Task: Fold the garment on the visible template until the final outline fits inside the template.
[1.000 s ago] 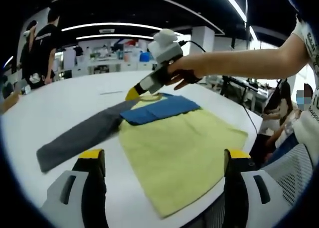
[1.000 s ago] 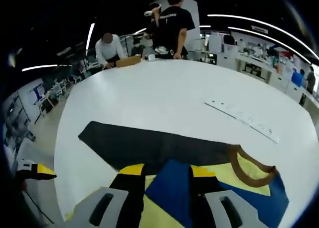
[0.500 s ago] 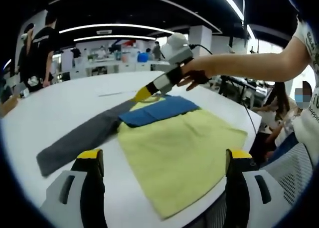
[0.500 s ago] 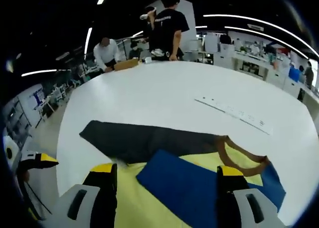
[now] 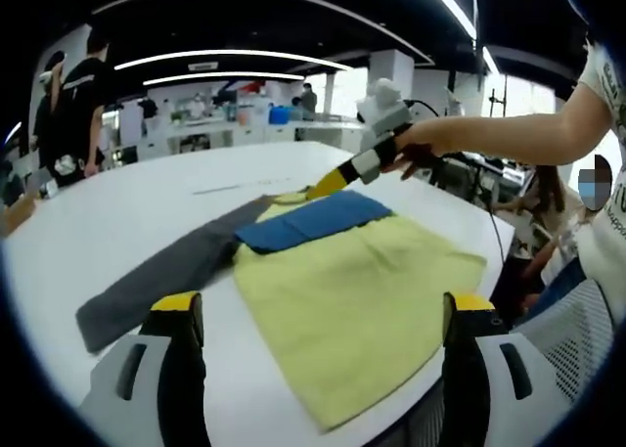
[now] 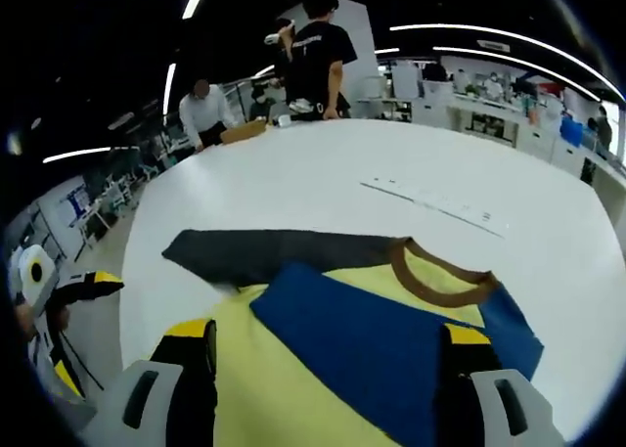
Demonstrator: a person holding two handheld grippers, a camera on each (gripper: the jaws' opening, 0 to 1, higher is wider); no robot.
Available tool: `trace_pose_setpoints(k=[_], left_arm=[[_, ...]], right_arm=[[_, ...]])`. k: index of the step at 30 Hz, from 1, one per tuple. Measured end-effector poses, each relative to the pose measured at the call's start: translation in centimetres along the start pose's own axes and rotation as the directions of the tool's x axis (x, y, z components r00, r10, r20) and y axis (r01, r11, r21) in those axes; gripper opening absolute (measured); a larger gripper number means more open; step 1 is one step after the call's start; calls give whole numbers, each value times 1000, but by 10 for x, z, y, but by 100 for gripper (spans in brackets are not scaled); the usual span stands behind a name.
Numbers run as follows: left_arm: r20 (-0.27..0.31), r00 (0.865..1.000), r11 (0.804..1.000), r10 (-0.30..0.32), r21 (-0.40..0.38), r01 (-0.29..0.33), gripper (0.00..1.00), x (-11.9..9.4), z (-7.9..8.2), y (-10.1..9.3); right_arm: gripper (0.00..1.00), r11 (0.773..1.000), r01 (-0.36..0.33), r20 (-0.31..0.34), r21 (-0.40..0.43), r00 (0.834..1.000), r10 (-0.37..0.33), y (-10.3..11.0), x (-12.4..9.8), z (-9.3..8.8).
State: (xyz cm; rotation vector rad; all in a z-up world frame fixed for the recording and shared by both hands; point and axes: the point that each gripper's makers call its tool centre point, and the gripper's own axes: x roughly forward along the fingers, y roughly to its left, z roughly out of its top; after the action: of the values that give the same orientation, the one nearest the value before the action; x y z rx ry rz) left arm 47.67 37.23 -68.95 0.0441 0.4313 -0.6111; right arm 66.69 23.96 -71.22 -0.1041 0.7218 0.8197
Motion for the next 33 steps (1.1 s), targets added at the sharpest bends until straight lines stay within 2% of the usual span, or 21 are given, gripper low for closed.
trace_pose_setpoints(k=[7,10,15,21,28,33], left_arm=[[-3,1000,1000,-9,16,9,99,3,3,-4],[-2,1000,1000,-11,19,11,99,3,4,-4],[-5,1000,1000,-11,18,11,99,2,2,-4],[0,1000,1000,-5,13,5,99,0,2,-2],[-7,1000,1000,-12,12,12,99,0,0,-3],[1,1000,1000,-3,-1,3,99,-1,0,-1]], right_arm=[[90,1000,11,9,27,1000,-11,-23,-22,-14],[85,1000,18,14,22,1000,-19,-31,-32,-21],[68,998,65,-8,-13,998,-65,-53,-48,-38],[64,992,110,-38,-67,993,-112,-71,-66,-61],[57,986,151,-51,-66,987,-154,-88,-80,-79],[48,984,166,-65,-66,983,-170,-97,-84,-90]])
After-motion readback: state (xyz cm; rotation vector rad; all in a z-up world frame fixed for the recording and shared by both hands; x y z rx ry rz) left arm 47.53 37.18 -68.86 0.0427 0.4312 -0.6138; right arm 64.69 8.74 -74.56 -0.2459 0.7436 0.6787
